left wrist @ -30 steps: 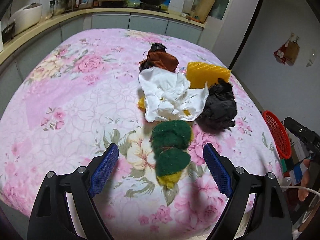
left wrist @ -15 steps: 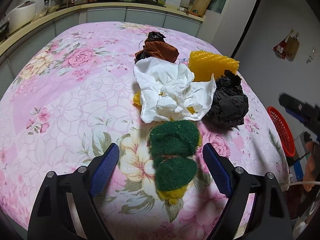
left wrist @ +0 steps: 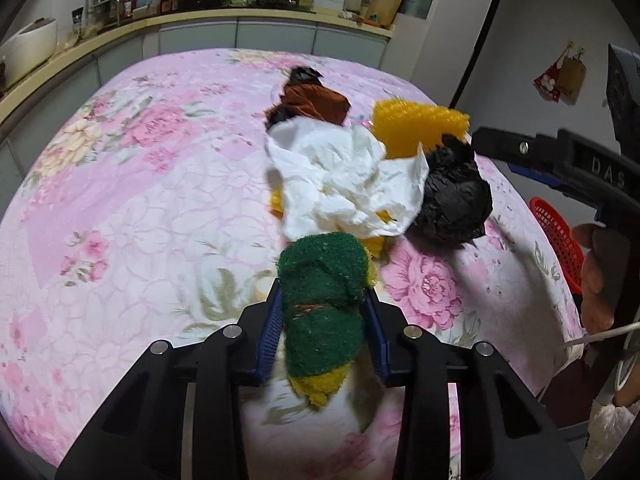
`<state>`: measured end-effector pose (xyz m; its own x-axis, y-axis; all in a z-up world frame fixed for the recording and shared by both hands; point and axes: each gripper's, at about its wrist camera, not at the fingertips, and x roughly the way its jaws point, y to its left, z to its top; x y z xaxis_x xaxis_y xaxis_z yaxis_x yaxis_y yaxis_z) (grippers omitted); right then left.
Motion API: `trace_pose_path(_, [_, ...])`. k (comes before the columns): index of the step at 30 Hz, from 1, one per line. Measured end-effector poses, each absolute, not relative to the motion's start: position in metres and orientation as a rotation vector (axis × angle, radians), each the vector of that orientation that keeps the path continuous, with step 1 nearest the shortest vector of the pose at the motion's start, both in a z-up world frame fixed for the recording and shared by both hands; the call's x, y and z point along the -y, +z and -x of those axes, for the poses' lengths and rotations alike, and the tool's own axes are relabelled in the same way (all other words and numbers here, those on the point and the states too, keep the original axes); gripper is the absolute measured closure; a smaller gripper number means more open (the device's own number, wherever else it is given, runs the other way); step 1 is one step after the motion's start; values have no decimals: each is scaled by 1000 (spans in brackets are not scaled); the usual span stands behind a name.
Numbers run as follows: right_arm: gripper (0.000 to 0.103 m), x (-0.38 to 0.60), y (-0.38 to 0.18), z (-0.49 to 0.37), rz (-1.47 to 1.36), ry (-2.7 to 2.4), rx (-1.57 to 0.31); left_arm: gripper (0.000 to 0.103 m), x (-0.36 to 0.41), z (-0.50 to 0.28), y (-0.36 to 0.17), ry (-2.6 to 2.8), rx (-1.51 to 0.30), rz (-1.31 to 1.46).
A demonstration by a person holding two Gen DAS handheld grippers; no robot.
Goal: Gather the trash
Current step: 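Grasp the green sponges with the left tool while the right tool grasps the white tissue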
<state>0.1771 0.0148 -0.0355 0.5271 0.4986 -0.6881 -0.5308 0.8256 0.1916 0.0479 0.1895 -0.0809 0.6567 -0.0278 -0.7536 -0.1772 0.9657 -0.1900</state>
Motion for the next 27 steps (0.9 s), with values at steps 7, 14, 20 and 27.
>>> trace_pose_path(7, [22,-55,-25,-154,102,736,-762,67,-225,-31,-64,212,-785,271])
trace_pose_path(14, [22,-111,-40,-139,190,831,-775,67,-271,-19,-59,350,-746,342])
trace_pose_path(20, [22,-138,-67,-142,260,831,-832,67,-280,-13,-59,357,-735,374])
trace_pose_path(27, [47,-136,-76,-148,268,795,-850,67,-285,-14,-66,357,-747,386])
